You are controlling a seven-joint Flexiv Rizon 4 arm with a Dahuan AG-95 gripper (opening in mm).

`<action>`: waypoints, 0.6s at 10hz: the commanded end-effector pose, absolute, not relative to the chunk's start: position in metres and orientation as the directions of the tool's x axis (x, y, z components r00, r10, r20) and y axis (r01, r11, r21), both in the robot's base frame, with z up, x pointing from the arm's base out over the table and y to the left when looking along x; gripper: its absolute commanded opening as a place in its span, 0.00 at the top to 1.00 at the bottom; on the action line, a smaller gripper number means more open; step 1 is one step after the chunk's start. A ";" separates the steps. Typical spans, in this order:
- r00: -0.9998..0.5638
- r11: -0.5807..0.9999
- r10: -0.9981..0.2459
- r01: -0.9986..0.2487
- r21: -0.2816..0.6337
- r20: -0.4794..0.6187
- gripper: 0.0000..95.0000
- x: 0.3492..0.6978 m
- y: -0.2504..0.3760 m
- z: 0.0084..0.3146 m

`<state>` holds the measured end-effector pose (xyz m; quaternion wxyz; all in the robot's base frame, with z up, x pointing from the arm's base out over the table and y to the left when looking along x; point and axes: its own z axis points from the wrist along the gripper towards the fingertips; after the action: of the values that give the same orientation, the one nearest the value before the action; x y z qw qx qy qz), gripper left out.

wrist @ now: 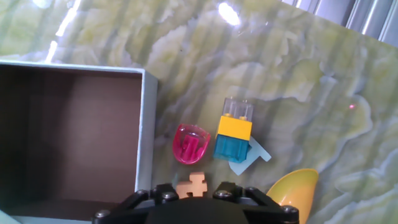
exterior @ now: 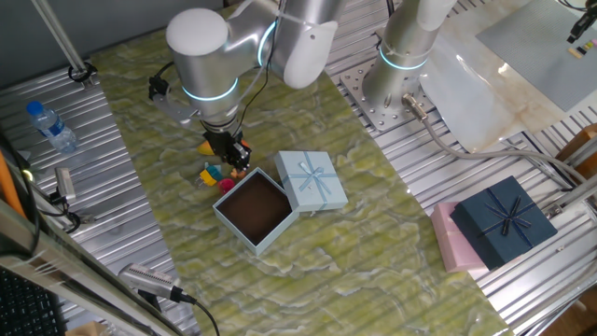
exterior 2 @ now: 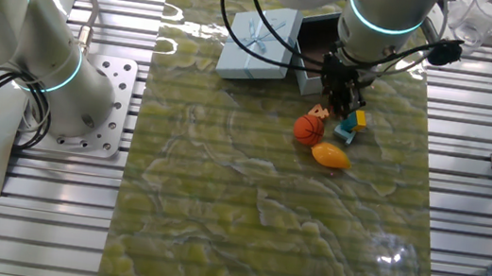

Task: Take everything out of the gift box

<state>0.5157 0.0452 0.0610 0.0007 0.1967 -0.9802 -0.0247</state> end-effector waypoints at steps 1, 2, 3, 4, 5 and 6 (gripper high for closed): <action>-0.922 0.921 -0.388 -0.388 0.043 -0.007 0.40 0.516 0.045 0.061; -0.920 0.920 -0.391 -0.391 0.042 -0.010 0.40 0.516 0.045 0.061; -0.920 0.919 -0.391 -0.391 0.041 -0.012 0.40 0.516 0.045 0.061; -0.920 0.920 -0.391 -0.391 0.033 -0.013 0.40 0.515 0.045 0.062; -0.920 0.920 -0.391 -0.391 0.025 -0.013 0.40 0.514 0.044 0.064; -0.920 0.920 -0.391 -0.391 0.020 -0.012 0.60 0.512 0.042 0.067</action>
<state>0.5117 0.0416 0.0679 -0.0046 0.1992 -0.9799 -0.0092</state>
